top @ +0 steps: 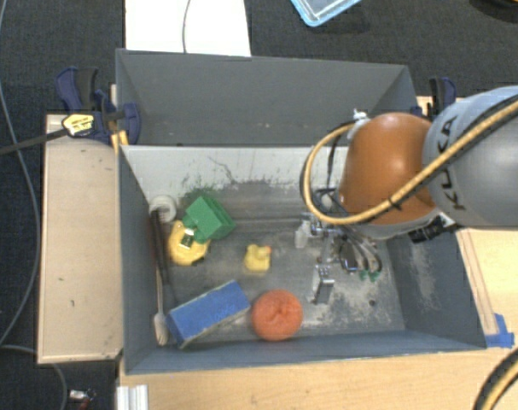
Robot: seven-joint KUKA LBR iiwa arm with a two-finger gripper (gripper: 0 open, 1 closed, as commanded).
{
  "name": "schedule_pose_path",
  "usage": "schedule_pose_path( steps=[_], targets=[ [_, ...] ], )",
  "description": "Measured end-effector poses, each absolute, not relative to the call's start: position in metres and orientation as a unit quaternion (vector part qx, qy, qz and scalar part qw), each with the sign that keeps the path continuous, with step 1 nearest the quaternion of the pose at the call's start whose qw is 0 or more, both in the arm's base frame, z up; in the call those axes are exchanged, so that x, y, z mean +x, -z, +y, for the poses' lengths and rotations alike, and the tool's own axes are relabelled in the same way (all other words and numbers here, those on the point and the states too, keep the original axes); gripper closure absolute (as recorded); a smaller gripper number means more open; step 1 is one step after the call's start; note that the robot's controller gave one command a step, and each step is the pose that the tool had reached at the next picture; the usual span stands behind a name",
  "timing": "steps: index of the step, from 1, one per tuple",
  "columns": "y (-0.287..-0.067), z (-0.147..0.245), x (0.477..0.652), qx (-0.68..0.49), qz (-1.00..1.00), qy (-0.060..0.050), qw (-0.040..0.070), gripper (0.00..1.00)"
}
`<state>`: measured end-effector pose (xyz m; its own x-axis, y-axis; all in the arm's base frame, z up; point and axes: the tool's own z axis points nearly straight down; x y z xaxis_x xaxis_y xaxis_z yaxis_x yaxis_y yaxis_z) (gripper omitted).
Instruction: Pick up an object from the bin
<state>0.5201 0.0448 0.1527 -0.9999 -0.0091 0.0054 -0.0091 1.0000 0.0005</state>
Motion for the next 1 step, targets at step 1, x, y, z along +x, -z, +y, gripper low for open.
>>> schedule_pose_path(
  steps=[1],
  targets=[
    [-0.1566,0.0446,0.5220,0.004,-1.000,0.000,-0.001,0.00]
  ],
)
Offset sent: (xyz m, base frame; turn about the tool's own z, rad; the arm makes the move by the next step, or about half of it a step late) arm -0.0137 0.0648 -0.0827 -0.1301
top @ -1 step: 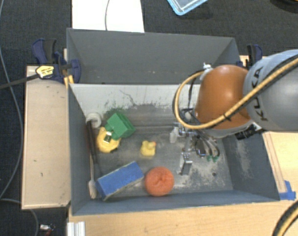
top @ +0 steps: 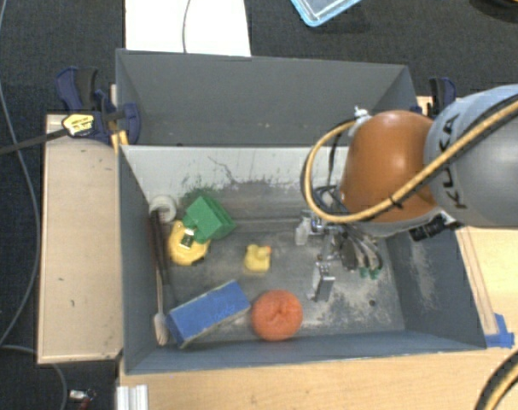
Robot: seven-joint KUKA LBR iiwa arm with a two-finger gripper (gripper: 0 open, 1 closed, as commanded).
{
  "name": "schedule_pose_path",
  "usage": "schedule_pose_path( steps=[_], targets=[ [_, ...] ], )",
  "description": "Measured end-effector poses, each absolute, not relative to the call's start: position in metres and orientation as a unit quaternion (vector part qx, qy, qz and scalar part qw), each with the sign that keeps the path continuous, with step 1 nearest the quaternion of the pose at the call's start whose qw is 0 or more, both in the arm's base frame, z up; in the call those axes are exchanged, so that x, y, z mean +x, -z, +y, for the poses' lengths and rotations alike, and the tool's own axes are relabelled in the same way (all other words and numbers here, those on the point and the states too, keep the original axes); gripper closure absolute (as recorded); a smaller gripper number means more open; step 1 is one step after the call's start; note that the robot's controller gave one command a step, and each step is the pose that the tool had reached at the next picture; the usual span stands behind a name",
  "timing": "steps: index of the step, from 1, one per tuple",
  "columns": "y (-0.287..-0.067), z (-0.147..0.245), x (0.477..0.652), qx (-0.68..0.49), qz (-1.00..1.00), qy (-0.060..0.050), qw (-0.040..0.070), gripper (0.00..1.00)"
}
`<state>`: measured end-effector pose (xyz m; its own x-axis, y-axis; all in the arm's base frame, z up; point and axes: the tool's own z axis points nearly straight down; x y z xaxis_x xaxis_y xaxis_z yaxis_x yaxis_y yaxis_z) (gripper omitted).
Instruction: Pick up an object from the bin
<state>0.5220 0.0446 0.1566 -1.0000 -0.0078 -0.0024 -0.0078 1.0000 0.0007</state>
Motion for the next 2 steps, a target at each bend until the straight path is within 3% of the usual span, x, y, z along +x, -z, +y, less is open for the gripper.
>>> schedule_pose_path(
  steps=[1,2],
  targets=[
    [-0.111,0.080,0.515,-0.044,0.999,0.000,0.004,0.00],
    [-0.109,0.138,0.516,-0.110,0.994,0.000,0.004,0.00]
  ],
)
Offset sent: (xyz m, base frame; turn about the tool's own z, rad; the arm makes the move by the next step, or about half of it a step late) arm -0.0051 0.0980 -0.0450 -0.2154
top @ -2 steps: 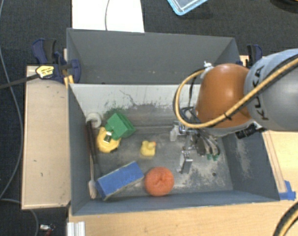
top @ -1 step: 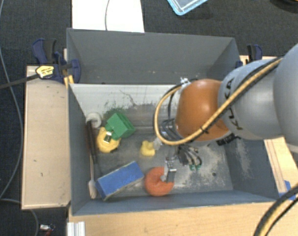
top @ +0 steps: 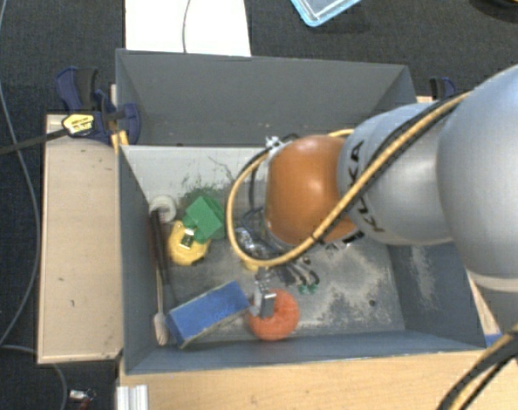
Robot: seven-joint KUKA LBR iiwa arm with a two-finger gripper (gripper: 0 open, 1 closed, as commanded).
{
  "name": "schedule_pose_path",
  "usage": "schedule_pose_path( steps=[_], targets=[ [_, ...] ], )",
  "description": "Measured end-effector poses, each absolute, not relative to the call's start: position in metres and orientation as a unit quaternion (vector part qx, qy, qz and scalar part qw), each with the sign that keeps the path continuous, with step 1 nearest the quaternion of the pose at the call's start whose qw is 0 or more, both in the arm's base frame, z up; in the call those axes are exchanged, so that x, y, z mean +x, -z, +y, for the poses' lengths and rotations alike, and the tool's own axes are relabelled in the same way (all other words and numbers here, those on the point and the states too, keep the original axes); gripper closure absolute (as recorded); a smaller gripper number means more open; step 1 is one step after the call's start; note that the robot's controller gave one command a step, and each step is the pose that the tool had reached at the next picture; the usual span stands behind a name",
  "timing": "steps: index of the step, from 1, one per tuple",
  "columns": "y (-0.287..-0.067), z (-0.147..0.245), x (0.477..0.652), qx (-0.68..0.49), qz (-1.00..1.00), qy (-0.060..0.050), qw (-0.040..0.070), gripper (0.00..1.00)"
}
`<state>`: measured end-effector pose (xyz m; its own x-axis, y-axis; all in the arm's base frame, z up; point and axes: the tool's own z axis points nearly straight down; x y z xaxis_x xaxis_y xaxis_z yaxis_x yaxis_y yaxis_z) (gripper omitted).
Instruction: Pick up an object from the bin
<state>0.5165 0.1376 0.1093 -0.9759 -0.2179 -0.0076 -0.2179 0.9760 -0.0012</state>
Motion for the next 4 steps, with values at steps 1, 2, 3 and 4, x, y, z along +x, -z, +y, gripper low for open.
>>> schedule_pose_path(
  steps=[1,2,3,4],
  targets=[
    [-0.074,0.116,0.489,-0.020,1.000,0.000,0.000,0.00],
    [-0.071,0.211,0.487,-0.096,0.995,-0.003,0.009,1.00],
    [-0.071,0.211,0.487,-0.096,0.995,-0.003,0.009,1.00],
    [-0.129,0.204,0.489,-0.094,0.996,-0.003,0.007,1.00]
  ],
)
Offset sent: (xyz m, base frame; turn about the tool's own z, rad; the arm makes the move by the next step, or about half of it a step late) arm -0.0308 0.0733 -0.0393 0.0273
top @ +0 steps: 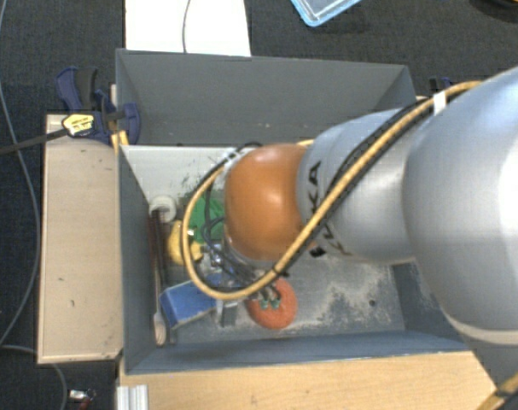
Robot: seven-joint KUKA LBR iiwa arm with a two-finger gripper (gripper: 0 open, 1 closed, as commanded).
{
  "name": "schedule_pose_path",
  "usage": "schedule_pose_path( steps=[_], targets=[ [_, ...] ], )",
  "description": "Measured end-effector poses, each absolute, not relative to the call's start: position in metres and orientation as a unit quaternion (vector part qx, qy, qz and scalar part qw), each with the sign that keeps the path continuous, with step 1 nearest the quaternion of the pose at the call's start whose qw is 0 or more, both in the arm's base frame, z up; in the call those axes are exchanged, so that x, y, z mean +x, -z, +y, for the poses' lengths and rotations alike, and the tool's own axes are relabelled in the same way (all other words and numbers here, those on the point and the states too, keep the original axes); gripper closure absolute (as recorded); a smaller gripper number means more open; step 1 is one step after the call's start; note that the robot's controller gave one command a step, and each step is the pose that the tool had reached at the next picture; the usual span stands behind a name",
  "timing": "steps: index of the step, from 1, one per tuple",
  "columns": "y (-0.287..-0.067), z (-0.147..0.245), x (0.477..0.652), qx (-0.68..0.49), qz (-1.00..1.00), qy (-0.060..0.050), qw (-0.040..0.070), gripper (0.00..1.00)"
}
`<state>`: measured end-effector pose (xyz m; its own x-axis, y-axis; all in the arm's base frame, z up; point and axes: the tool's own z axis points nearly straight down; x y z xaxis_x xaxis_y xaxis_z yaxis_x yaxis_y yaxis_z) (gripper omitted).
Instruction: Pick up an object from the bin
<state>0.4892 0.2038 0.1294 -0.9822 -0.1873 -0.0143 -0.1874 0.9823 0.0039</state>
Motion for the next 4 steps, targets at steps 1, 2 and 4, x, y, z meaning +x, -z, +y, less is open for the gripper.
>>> schedule_pose_path(
  steps=[1,2,4],
  targets=[
    [-0.210,0.201,0.490,-0.104,0.995,-0.003,0.008,1.00],
    [-0.157,0.161,0.486,-0.036,0.999,-0.004,0.009,1.00],
    [-0.171,0.169,0.502,-0.071,0.997,-0.004,0.013,1.00]
  ],
)
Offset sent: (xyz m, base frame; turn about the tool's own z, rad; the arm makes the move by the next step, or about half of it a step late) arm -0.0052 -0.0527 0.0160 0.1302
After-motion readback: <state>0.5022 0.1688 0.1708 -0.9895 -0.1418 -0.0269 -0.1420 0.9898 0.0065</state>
